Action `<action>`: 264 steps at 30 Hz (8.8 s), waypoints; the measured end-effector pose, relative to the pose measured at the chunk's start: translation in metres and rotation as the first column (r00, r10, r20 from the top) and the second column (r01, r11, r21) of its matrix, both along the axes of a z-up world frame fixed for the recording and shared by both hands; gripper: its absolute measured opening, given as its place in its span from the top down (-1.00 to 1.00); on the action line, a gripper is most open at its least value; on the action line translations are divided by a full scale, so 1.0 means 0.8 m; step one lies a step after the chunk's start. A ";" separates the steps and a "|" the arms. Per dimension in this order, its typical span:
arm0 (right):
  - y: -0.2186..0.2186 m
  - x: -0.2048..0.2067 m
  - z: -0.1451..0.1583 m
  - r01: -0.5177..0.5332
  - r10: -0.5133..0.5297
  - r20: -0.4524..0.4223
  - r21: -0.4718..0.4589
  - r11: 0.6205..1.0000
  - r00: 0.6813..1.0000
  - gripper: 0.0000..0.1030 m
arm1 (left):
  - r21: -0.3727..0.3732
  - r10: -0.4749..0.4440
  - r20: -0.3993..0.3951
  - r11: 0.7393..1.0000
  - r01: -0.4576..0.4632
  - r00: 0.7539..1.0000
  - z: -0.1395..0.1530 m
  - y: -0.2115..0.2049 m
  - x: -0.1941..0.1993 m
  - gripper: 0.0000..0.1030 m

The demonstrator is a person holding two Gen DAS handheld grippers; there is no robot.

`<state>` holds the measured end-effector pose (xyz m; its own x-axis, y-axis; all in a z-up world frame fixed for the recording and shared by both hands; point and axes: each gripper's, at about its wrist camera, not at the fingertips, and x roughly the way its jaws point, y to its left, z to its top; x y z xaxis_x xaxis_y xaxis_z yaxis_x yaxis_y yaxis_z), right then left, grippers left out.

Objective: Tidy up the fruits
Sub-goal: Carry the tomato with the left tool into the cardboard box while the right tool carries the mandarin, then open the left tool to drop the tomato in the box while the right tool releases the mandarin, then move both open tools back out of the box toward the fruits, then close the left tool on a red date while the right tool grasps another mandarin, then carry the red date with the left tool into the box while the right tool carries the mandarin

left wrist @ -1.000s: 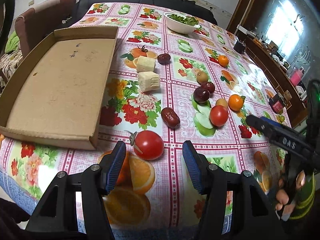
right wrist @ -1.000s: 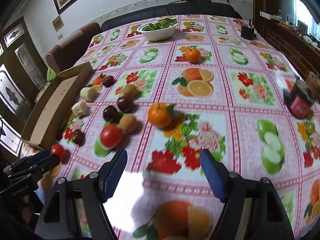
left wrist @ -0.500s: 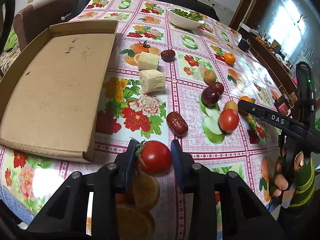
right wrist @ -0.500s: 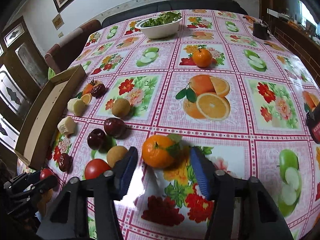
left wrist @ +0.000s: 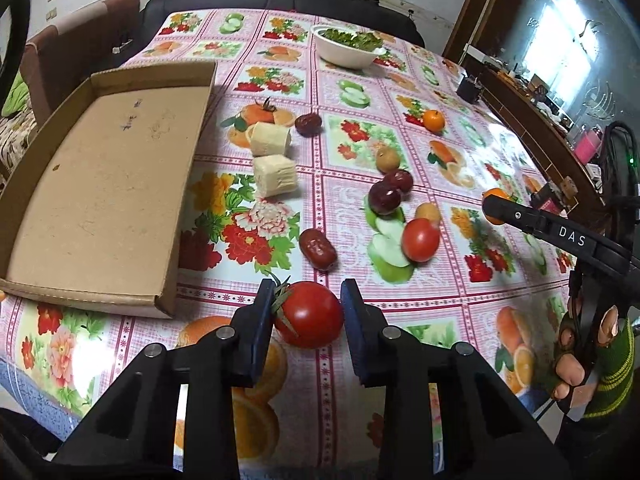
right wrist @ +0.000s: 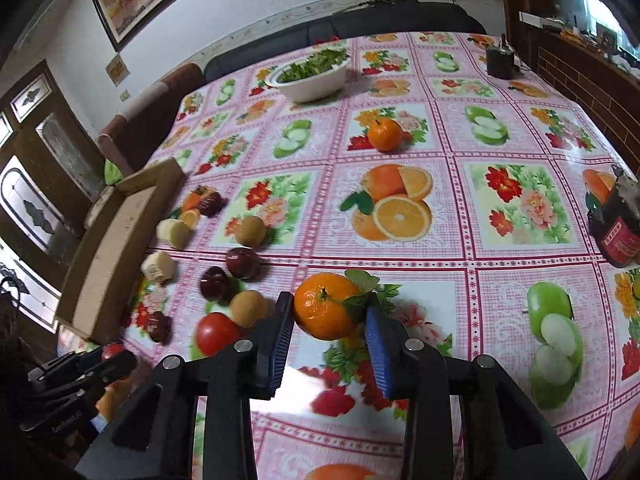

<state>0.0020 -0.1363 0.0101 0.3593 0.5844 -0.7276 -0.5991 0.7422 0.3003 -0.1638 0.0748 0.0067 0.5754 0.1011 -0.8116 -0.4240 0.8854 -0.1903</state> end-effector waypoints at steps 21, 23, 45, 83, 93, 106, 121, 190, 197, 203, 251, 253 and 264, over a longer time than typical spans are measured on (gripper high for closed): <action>0.075 -0.066 0.045 -0.174 0.173 0.035 0.047 0.984 0.984 0.31 | 0.001 0.061 0.096 0.998 -0.061 0.993 0.038 0.034 -0.042 0.41; 0.081 -0.068 0.046 -0.184 0.182 0.033 0.048 0.982 0.983 0.31 | 0.000 0.063 0.105 0.998 -0.063 0.992 0.040 0.037 -0.044 0.41; 0.148 -0.095 0.049 -0.286 0.285 0.029 0.031 0.958 0.958 0.31 | -0.031 0.164 0.159 0.986 -0.161 0.974 0.049 0.091 -0.081 0.41; 0.339 -0.179 0.015 -0.593 0.591 -0.041 -0.050 0.804 0.805 0.32 | -0.008 0.335 0.034 0.942 -0.335 0.941 0.020 0.230 -0.090 0.40; 0.353 -0.187 -0.011 -0.613 0.610 -0.066 -0.116 0.781 0.790 0.32 | 0.013 0.320 -0.059 0.948 -0.319 0.946 -0.013 0.228 -0.073 0.40; 0.335 -0.182 0.000 -0.590 0.590 -0.038 -0.120 0.798 0.806 -0.11 | 0.004 0.350 -0.030 0.937 -0.350 0.936 0.005 0.224 -0.080 0.10; 0.230 -0.139 0.039 -0.472 0.472 0.003 0.016 0.882 0.882 -0.15 | 0.078 0.374 0.013 0.924 -0.374 0.927 0.039 0.176 -0.071 0.10; 0.015 0.113 0.025 0.087 -0.089 0.045 0.040 0.995 0.995 -0.16 | -0.079 0.022 -0.102 0.996 -0.030 0.995 -0.025 0.024 0.063 0.11; 0.066 0.175 0.000 0.111 -0.108 0.058 -0.048 0.993 0.992 -0.16 | -0.107 0.007 -0.067 0.994 -0.014 0.998 -0.027 0.030 0.065 0.11; 0.101 0.205 -0.025 0.100 -0.094 0.054 -0.120 0.988 0.994 -0.13 | -0.071 0.008 -0.056 0.997 -0.012 0.998 -0.027 0.027 0.071 0.13; 0.106 0.086 0.019 -0.052 0.049 0.045 0.066 0.996 0.998 0.32 | -0.021 0.008 0.019 1.000 -0.007 1.000 0.014 0.019 0.033 0.65; 0.101 0.064 0.030 -0.081 0.078 0.038 0.097 0.992 0.996 0.32 | -0.018 0.011 0.027 1.000 -0.011 1.000 0.018 0.019 0.029 0.65; 0.097 -0.014 0.048 -0.173 0.172 0.018 0.146 0.974 0.985 0.33 | -0.012 0.021 0.046 1.000 -0.021 0.999 0.031 0.024 0.018 0.65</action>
